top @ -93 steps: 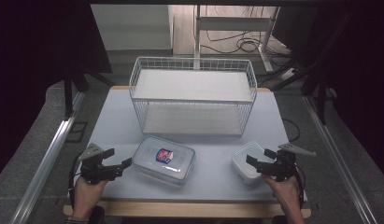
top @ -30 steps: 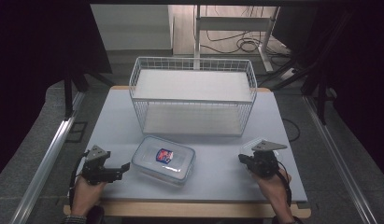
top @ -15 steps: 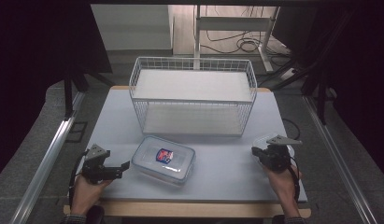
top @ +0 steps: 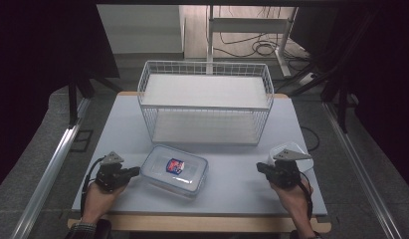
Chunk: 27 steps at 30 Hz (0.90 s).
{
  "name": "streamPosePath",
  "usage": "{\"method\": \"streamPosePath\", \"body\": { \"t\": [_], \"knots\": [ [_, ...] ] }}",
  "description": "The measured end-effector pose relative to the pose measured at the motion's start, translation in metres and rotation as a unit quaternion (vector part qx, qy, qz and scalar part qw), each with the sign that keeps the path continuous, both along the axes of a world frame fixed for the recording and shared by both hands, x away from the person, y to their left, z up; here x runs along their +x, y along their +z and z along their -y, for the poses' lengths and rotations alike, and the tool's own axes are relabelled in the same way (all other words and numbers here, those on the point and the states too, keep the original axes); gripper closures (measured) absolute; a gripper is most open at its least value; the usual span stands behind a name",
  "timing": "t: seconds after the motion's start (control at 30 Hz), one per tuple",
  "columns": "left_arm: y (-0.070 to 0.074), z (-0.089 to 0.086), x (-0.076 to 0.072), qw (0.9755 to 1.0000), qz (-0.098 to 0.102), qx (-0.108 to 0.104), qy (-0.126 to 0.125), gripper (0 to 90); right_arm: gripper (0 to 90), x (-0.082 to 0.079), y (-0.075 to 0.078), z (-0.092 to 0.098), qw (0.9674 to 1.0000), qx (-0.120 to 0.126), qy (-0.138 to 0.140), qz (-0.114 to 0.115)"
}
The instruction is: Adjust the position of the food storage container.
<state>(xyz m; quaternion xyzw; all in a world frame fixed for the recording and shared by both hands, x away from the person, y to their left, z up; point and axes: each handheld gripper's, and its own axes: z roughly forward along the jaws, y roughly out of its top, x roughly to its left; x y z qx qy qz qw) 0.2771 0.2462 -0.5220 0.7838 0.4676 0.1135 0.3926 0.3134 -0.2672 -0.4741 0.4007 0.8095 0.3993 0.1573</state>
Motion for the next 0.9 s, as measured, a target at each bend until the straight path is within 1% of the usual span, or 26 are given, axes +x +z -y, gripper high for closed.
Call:
{"method": "streamPosePath", "body": {
  "t": [0.03, 0.07, 0.13, 0.3, 0.43, 0.5, 0.63, 0.9],
  "knots": [
    [0.000, 0.003, 0.000, 0.9999, 0.001, 0.004, -0.010, 89.6, 87.0, -0.002, 0.000, -0.003, 1.0000, 0.000, 0.005, -0.002],
    [0.000, 0.005, -0.001, 0.9999, 0.001, 0.010, -0.011, 89.8, 87.0, -0.003, -0.001, -0.006, 0.9999, 0.002, 0.009, -0.005],
    [0.001, 0.008, -0.001, 0.9998, 0.002, 0.015, -0.010, 89.7, 87.1, -0.006, -0.002, -0.009, 0.9998, 0.002, 0.014, -0.011],
    [0.001, 0.016, -0.001, 0.9998, -0.006, 0.007, -0.019, 89.7, 87.4, -0.009, -0.003, -0.016, 0.9993, 0.011, 0.028, -0.023],
    [0.002, 0.029, -0.002, 0.9992, -0.012, 0.004, -0.038, 89.7, 87.3, -0.011, -0.004, -0.022, 0.9987, 0.012, 0.040, -0.029],
    [0.003, 0.036, -0.002, 0.9988, -0.011, 0.003, -0.047, 89.7, 87.3, -0.011, -0.006, -0.025, 0.9983, 0.014, 0.044, -0.034],
    [0.004, 0.050, -0.004, 0.9974, -0.016, -0.005, -0.070, 89.7, 86.2, -0.011, -0.008, -0.029, 0.9978, 0.014, 0.052, -0.038],
    [0.005, 0.072, -0.008, 0.9939, -0.015, 0.000, -0.110, 89.7, 85.1, -0.011, -0.011, -0.034, 0.9971, 0.019, 0.057, -0.047]
  ]
}}
